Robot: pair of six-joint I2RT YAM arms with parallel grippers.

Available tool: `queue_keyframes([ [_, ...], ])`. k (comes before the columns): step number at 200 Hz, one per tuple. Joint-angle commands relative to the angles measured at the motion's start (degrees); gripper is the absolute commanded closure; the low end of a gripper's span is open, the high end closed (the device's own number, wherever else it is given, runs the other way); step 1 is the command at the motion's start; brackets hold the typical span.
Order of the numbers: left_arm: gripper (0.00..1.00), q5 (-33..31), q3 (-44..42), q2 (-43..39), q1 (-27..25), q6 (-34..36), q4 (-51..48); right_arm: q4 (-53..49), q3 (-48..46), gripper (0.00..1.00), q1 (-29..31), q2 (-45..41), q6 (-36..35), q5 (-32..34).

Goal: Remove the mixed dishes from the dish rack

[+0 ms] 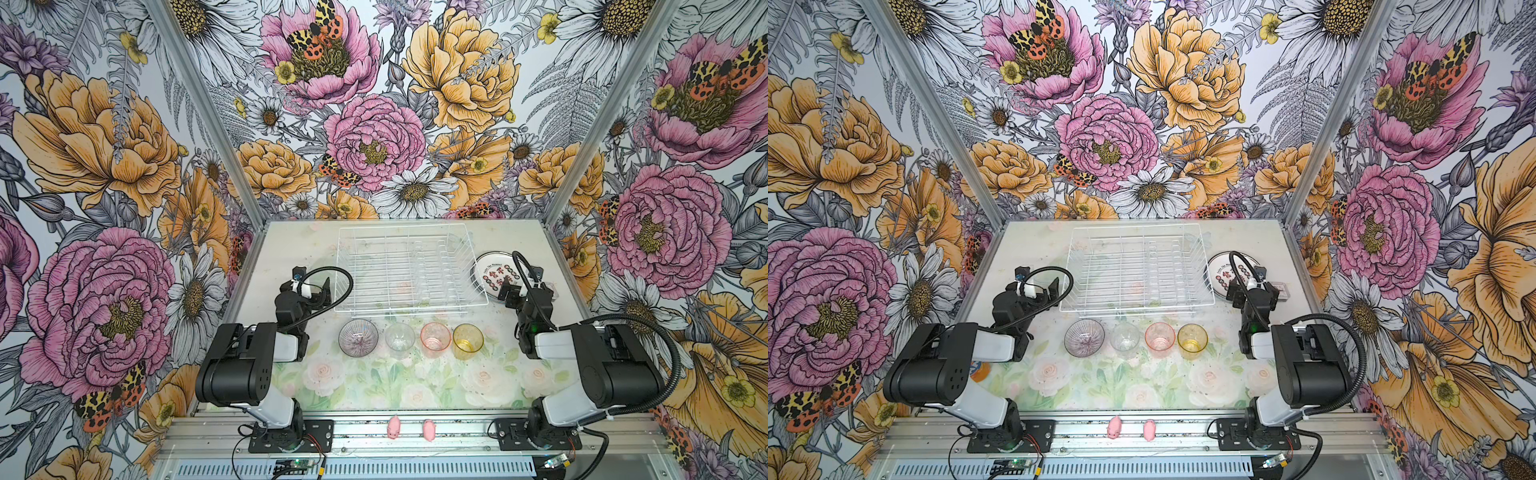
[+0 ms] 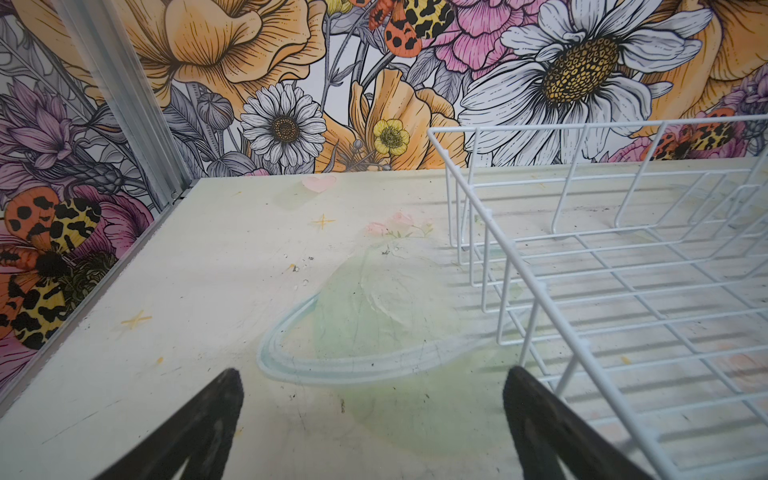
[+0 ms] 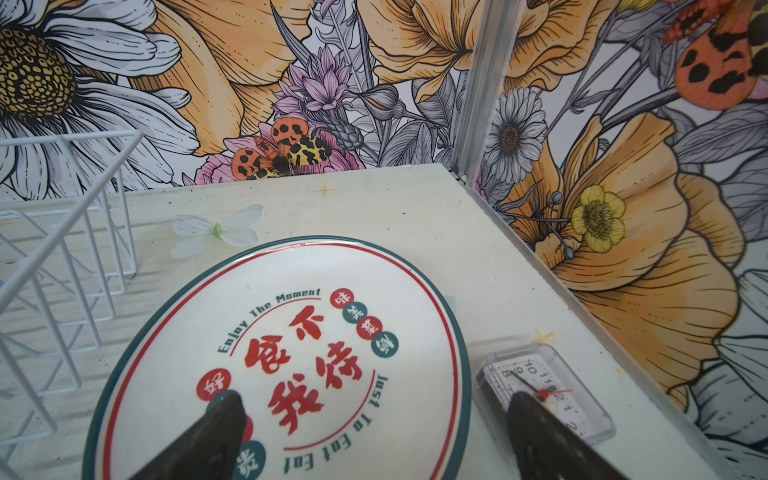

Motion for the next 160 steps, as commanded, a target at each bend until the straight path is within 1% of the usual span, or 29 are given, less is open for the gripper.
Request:
queue_keyframes([
  [1, 0.01, -0.77, 0.91, -0.94, 0.15, -0.78, -0.17, 2.04, 0.84, 0.00, 0.16, 0.30, -0.08, 0.54],
  [160, 0.01, -0.28, 1.34, -0.92, 0.28, -0.93, -0.99, 2.04, 0.82, 0.01, 0.12, 0.30, -0.09, 0.59],
])
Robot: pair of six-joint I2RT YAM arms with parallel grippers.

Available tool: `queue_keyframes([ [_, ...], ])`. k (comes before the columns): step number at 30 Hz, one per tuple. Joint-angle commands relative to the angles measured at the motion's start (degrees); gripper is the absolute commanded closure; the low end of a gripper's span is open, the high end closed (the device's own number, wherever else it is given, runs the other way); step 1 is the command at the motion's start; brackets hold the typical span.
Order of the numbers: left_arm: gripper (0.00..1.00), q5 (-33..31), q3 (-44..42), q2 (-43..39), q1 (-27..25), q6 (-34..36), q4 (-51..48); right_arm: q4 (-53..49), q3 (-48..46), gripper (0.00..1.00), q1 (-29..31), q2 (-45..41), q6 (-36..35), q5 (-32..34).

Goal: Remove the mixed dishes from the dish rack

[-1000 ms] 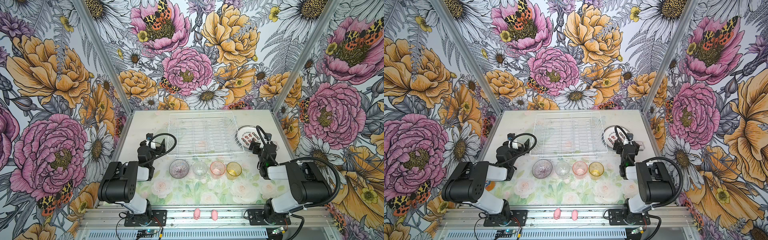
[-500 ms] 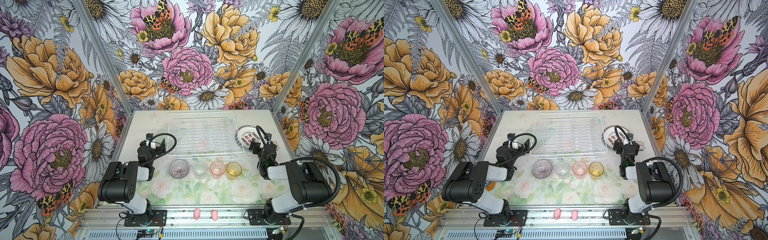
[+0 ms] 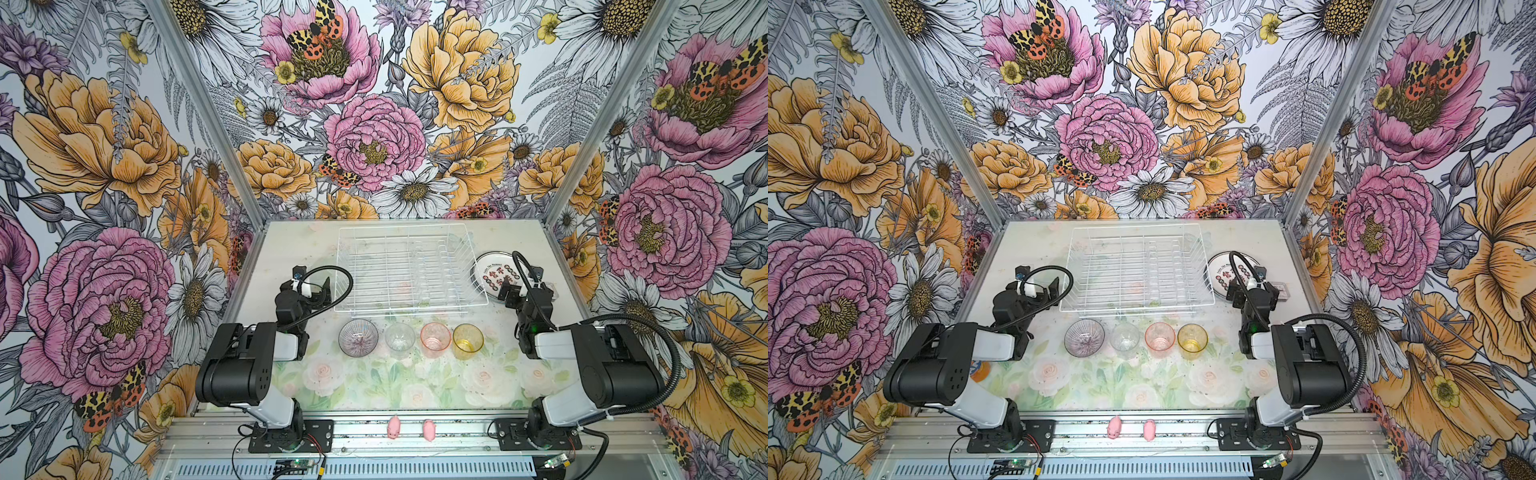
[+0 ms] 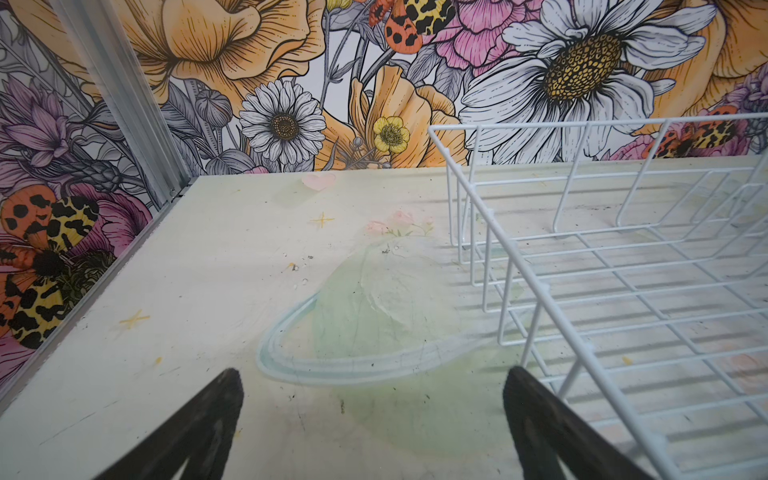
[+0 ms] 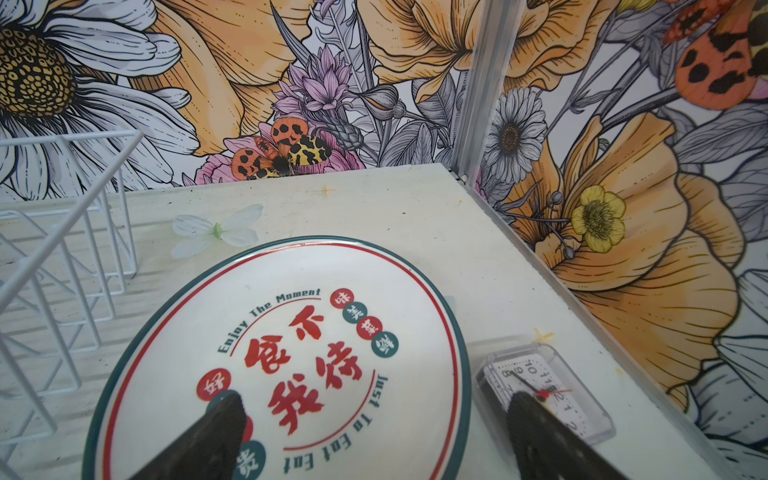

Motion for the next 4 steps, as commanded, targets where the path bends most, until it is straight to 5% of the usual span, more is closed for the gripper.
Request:
queue_keyframes([
  [1, 0.01, -0.30, 0.75, -0.92, 0.29, -0.91, 0.24, 2.04, 0.80, 0.00, 0.09, 0.30, -0.13, 0.55],
  [4, 0.01, -0.30, 0.79, -0.92, 0.42, -0.93, 0.29, 2.09, 0.78, 0.01, 0.14, 0.30, -0.11, 0.59],
])
